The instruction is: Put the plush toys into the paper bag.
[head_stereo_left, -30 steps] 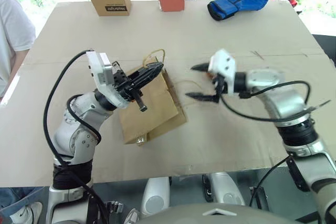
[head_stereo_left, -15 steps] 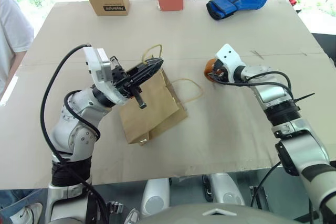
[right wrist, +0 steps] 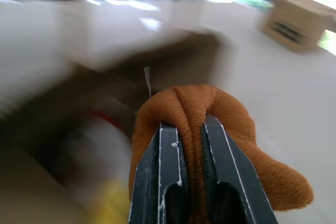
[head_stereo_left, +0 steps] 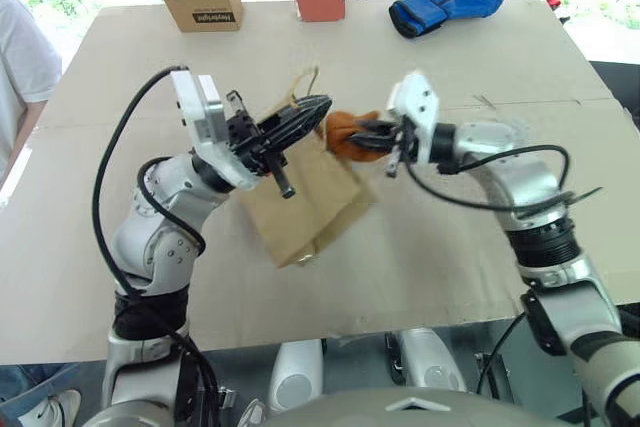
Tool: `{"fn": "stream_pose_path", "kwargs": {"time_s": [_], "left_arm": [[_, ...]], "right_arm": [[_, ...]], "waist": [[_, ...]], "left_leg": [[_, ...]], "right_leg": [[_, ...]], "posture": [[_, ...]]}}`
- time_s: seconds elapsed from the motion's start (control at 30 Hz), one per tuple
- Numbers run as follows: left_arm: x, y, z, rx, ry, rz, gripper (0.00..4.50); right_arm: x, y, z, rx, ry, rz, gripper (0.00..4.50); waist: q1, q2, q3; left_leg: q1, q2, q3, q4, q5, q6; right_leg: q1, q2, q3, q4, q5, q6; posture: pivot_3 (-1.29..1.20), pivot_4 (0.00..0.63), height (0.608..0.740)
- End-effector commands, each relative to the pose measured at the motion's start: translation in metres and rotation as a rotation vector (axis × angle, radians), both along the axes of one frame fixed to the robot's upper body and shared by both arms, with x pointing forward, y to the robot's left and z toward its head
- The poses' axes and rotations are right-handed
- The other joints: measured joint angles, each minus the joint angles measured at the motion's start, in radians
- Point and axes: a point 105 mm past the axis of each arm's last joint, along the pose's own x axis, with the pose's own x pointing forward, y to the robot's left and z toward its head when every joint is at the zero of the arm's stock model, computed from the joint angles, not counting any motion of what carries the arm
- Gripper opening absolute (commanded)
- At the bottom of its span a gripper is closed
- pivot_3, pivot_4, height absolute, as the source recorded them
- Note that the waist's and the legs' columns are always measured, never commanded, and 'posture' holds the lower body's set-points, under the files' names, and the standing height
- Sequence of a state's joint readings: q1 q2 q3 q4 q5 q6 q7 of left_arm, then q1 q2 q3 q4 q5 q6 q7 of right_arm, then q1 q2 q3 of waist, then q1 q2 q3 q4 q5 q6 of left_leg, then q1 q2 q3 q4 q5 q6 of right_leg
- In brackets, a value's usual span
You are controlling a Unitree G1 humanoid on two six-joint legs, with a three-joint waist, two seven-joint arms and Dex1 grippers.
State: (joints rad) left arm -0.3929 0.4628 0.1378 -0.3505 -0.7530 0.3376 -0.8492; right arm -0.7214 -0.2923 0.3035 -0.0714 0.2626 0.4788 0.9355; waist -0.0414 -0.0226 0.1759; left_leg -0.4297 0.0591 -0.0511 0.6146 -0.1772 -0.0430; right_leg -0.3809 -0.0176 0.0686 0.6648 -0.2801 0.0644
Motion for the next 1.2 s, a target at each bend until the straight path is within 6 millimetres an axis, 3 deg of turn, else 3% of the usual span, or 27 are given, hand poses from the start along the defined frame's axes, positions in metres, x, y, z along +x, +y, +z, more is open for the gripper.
{"fn": "stream_pose_path", "kwargs": {"time_s": [0.03,0.23,0.4,0.53,0.57,0.63,0.8,1.2], "left_arm": [[-0.002,-0.012,0.012,-0.029,-0.044,-0.062,0.0],[0.011,-0.024,0.021,0.004,-0.082,-0.098,0.0],[0.019,-0.025,0.029,-0.014,-0.098,-0.078,0.0],[0.015,-0.02,0.02,-0.015,-0.064,-0.062,0.0],[0.013,-0.017,0.018,-0.018,-0.057,-0.055,0.0],[0.01,-0.011,0.013,-0.017,-0.039,-0.037,0.0],[0.008,0.01,-0.001,0.006,-0.002,0.034,0.0],[0.013,0.039,0.007,-0.074,0.004,0.13,0.0]], "right_arm": [[-0.022,0.02,-0.012,-0.029,0.041,0.133,0.03],[-0.033,0.035,-0.001,0.063,0.09,0.186,0.03],[-0.011,0.036,-0.008,0.09,0.057,-0.024,0.03],[0.006,0.041,-0.024,0.097,0.085,-0.139,0.03],[0.006,0.04,-0.026,0.114,0.111,-0.133,0.63],[0.007,0.037,-0.032,0.114,0.119,-0.139,1.35],[-0.001,0.024,-0.035,0.102,0.102,-0.128,3.71],[-0.027,-0.048,-0.012,0.071,0.131,-0.235,3.71]], "waist": [[0.005,0.0,0.0],[0.007,0.0,0.0],[0.005,0.0,0.0],[-0.001,0.0,0.0],[-0.001,0.0,0.0],[0.0,0.0,0.0],[0.002,0.0,0.0],[0.004,0.0,0.0]], "left_leg": [[0.0,0.0,0.0,0.001,0.0,0.0],[-0.001,-0.001,-0.001,0.002,0.0,0.0],[-0.001,-0.001,-0.001,0.001,0.0,0.0],[-0.001,-0.001,-0.001,0.001,0.0,0.0],[0.0,-0.001,-0.001,0.0,0.0,0.0],[0.0,0.0,-0.001,0.0,0.0,0.0],[0.0,-0.001,-0.001,0.0,0.0,0.0],[-0.001,-0.001,-0.001,0.0,0.0,0.0]], "right_leg": [[0.0,0.0,0.0,0.0,0.0,0.0],[0.0,0.0,0.0,0.0,0.0,0.0],[0.0,0.0,0.0,0.0,0.0,0.0],[0.0,0.0,0.0,0.0,0.0,0.0],[0.0,0.0,0.0,0.0,0.0,0.0],[0.0,0.0,0.0,0.0,0.0,0.0],[0.0,0.0,0.0,0.0,0.0,0.0],[0.0,0.0,0.0,-0.001,0.0,0.0]], "posture": [[0.0,0.15,0.74],[0.0,0.15,0.74],[0.0,0.15,0.74],[0.0,0.15,0.74],[0.0,0.15,0.74],[0.0,0.15,0.74],[0.0,0.15,0.74],[0.0,0.15,0.74]]}}
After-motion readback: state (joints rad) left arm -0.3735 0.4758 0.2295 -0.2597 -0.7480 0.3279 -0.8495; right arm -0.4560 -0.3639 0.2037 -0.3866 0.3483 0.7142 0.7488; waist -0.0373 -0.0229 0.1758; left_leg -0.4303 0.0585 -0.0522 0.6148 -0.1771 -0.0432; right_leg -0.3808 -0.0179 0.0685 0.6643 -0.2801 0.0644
